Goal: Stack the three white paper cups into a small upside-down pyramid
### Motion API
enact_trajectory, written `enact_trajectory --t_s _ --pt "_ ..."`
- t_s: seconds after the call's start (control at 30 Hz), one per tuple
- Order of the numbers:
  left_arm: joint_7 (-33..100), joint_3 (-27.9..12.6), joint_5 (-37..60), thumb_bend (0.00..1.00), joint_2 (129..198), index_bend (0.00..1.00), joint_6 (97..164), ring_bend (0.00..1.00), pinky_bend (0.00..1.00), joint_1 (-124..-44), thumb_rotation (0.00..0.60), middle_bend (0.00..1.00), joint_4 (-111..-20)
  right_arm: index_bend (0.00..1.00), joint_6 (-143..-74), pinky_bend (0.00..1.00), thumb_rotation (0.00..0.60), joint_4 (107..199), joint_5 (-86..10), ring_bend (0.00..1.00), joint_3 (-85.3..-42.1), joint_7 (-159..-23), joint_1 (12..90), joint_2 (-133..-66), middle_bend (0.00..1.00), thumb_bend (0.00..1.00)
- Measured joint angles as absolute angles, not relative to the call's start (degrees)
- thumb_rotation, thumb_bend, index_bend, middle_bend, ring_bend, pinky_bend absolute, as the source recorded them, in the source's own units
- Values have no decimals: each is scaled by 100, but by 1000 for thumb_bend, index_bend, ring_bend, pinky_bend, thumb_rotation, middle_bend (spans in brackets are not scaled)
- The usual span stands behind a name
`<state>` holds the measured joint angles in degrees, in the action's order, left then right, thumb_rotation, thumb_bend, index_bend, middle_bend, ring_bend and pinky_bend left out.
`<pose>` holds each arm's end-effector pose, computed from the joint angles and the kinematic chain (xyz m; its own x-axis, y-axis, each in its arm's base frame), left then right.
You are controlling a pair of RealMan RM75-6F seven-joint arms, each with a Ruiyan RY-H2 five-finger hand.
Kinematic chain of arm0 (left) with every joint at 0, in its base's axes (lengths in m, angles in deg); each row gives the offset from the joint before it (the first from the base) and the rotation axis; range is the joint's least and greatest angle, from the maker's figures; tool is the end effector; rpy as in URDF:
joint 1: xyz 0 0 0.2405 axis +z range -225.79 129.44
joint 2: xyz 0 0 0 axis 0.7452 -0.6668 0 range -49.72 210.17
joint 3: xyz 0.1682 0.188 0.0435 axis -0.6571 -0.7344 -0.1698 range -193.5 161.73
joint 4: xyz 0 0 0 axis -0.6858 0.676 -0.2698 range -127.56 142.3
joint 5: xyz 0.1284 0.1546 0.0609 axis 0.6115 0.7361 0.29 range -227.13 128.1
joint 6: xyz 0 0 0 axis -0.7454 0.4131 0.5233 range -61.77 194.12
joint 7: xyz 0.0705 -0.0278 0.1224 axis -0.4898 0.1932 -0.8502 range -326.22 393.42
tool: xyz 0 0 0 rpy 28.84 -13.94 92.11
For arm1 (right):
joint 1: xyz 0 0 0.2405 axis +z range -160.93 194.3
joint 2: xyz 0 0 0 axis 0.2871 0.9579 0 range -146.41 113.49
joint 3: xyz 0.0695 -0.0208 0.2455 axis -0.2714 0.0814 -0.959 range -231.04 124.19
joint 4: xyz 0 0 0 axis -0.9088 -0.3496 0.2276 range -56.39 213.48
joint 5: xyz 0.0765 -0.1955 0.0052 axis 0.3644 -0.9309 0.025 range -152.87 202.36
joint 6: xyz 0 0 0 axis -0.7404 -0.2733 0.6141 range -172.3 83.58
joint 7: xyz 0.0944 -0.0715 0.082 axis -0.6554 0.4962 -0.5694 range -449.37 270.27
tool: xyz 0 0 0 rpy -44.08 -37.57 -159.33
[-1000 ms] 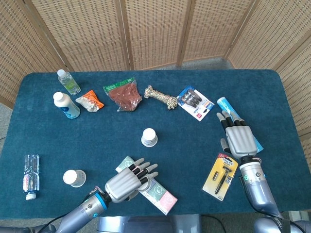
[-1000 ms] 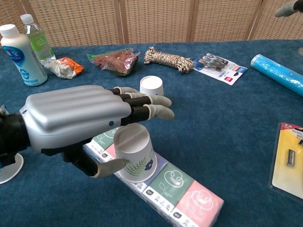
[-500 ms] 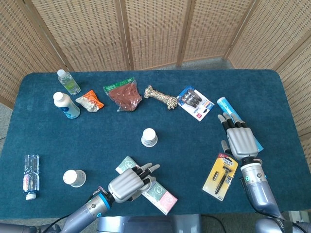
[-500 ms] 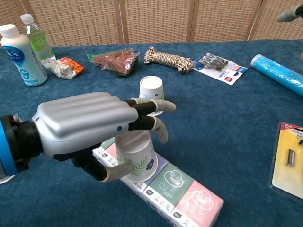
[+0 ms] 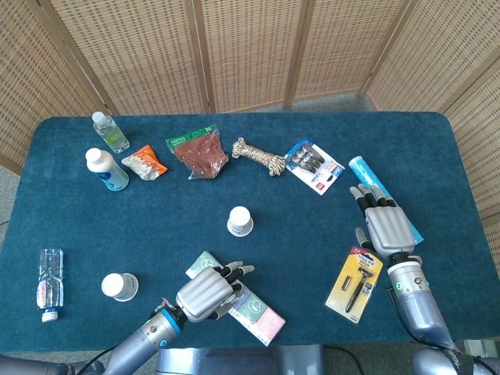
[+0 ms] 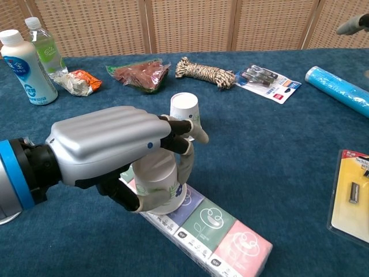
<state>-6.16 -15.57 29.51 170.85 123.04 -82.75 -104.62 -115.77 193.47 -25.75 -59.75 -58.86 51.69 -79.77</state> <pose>-0.0687 0.1930 -0.0370 0.5132 0.2898 0.8079 0.6827 -0.7083 -0.1796 -0.1831 -0.2921 0.1142 0.4731 -0.2075 0.8562 -0.8808 -0.0897 0.4650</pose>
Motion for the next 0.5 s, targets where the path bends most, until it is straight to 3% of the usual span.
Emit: enact_trajectory --t_s 0.27,0.5 --pt "-370 -1534 2964 459 16888 545 12466 196 574 -8248 600 187 -10537 30 -11478 210 600 19327 -2559 0 -6022 -5931 5139 -7977 0 480" --pt "321 -1483 3141 458 16248 539 12855 196 573 -8070 600 186 -10630 30 -11439 210 600 19339 -2564 0 -6063 -5887 5155 -8006 0 480"
